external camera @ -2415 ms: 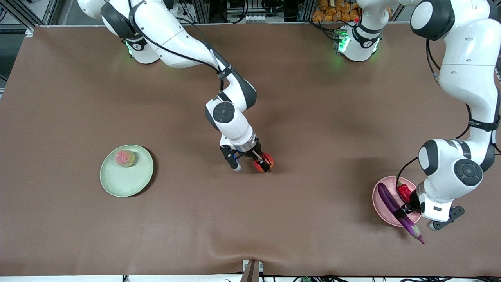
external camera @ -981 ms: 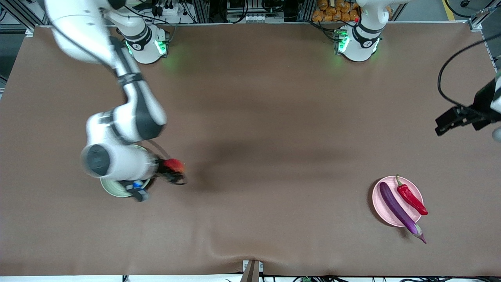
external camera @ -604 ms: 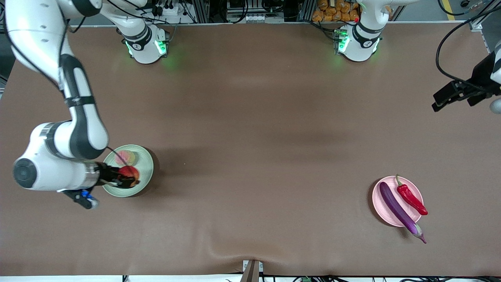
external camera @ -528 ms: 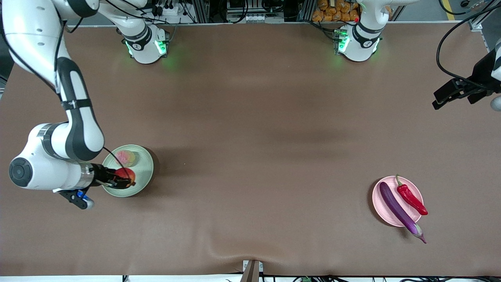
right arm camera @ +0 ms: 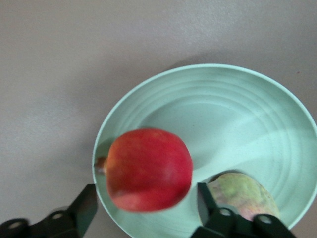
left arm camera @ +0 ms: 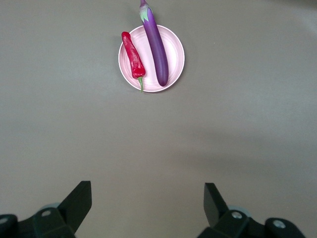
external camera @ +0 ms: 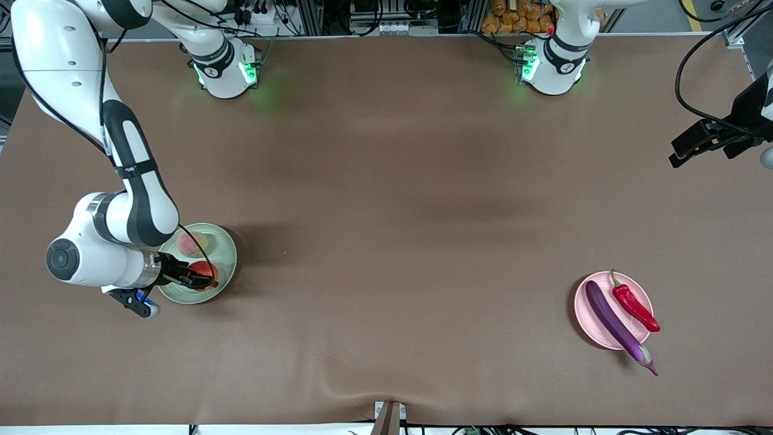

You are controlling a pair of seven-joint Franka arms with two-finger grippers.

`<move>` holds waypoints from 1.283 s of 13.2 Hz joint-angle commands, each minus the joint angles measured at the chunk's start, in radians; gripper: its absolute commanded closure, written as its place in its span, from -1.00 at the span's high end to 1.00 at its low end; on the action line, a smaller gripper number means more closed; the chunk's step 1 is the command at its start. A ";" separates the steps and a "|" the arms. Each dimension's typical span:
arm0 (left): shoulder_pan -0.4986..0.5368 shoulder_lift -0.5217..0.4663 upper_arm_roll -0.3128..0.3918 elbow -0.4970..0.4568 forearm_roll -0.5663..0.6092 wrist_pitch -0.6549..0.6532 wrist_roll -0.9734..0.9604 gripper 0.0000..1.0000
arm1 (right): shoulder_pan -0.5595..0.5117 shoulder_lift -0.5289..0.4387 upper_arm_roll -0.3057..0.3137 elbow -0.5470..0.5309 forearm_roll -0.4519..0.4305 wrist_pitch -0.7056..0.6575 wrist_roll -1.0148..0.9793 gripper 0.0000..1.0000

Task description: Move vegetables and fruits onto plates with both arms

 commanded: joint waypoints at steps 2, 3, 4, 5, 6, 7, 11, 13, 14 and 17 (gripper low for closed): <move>0.001 -0.004 0.003 0.003 -0.003 -0.009 0.022 1.00 | -0.006 -0.072 0.016 0.092 0.004 -0.233 -0.015 1.00; 0.001 -0.005 0.003 0.003 -0.003 -0.011 0.022 1.00 | 0.000 -0.084 0.016 0.156 0.004 -0.320 -0.007 1.00; 0.001 -0.008 0.003 0.002 -0.003 -0.013 0.023 1.00 | 0.001 -0.099 0.018 0.214 0.005 -0.380 -0.016 1.00; 0.001 -0.010 0.003 0.002 -0.003 -0.013 0.023 1.00 | 0.001 -0.118 0.024 0.255 0.007 -0.411 -0.030 1.00; 0.001 -0.011 0.003 0.002 -0.003 -0.013 0.020 1.00 | 0.002 -0.142 0.041 0.310 -0.002 -0.475 -0.048 1.00; -0.001 -0.010 0.002 0.000 -0.003 -0.013 0.020 1.00 | 0.001 -0.150 0.042 0.380 -0.004 -0.550 -0.058 1.00; -0.002 -0.002 0.002 -0.003 -0.003 -0.011 0.020 1.00 | -0.007 -0.237 0.096 0.533 -0.011 -0.701 -0.091 1.00; -0.004 -0.001 0.002 -0.001 -0.003 -0.005 0.020 1.00 | -0.027 -0.324 0.110 0.513 -0.068 -0.779 -0.093 1.00; -0.004 -0.001 0.002 -0.001 -0.003 -0.005 0.022 1.00 | -0.036 -0.378 0.142 0.479 -0.124 -0.778 -0.105 1.00; 0.002 -0.007 0.003 -0.004 -0.003 -0.011 0.022 1.00 | -0.041 -0.512 0.164 0.355 -0.189 -0.760 -0.195 1.00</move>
